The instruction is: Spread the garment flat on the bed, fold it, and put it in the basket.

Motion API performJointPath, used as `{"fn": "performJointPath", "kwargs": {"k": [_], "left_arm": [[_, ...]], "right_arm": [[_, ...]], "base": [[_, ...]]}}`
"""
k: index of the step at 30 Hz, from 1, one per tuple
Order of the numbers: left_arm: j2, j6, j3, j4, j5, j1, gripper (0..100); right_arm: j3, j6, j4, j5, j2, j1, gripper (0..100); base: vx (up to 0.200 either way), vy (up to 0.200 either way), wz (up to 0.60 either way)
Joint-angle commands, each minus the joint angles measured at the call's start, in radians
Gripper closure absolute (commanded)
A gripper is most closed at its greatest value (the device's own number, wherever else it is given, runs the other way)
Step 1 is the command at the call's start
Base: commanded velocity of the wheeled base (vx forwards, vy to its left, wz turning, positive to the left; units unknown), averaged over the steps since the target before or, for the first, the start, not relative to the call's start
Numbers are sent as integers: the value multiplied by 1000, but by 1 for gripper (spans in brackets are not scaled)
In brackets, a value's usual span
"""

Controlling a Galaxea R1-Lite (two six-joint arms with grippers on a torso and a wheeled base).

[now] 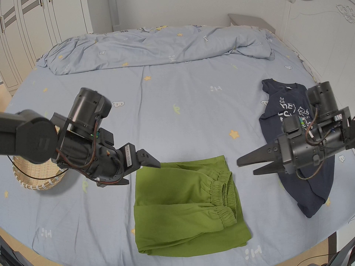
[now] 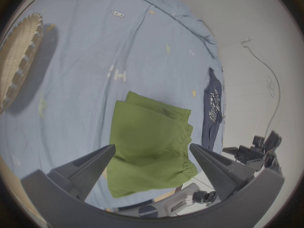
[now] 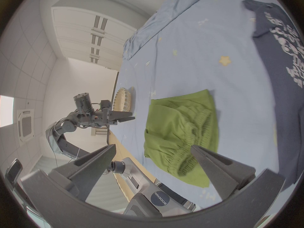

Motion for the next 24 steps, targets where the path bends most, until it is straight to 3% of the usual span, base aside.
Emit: {"fn": "performJointPath", "kwargs": {"k": [1, 11, 14, 24], "left_arm": [[5, 231, 301, -295, -195, 176, 0], [142, 247, 307, -381, -203, 170, 0], [162, 248, 304, -407, -203, 167, 0], [191, 247, 281, -429, -206, 141, 0]], "right_arm": [[-197, -4, -2, -12, 288, 190, 0], [-190, -2, 0, 16, 429, 256, 0], [-177, 1, 4, 43, 429, 257, 0], [-42, -19, 52, 43, 399, 208, 0]], "base": [[0, 0, 0], [0, 0, 0], [0, 0, 0], [0, 0, 0]]}}
